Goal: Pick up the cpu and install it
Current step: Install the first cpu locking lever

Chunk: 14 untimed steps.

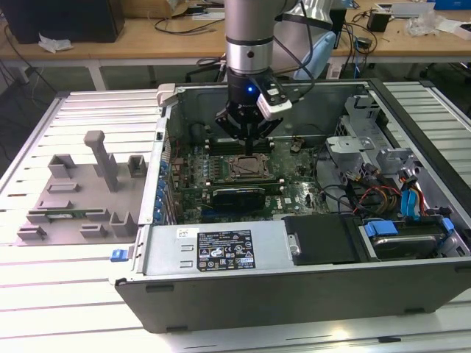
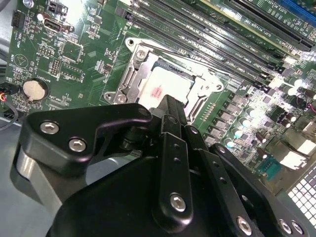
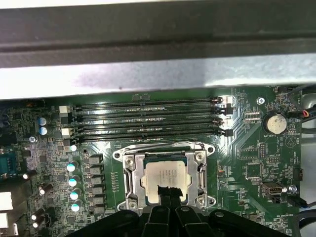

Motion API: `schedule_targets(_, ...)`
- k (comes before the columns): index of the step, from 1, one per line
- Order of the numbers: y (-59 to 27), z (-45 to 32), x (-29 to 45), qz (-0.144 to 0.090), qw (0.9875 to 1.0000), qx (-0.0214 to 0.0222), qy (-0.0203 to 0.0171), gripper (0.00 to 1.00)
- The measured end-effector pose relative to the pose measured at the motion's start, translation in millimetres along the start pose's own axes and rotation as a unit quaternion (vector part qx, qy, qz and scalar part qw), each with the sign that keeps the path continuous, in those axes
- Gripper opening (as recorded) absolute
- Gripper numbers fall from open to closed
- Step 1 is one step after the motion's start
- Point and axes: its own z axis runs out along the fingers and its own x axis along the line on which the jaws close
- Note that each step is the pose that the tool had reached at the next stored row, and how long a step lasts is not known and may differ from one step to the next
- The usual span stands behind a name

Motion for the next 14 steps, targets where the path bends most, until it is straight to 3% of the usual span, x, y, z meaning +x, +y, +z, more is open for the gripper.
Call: schedule_targets(14,-4.8,-3.5,-0.5,-0.004,1.0,-0.0002,-0.0004,0.11)
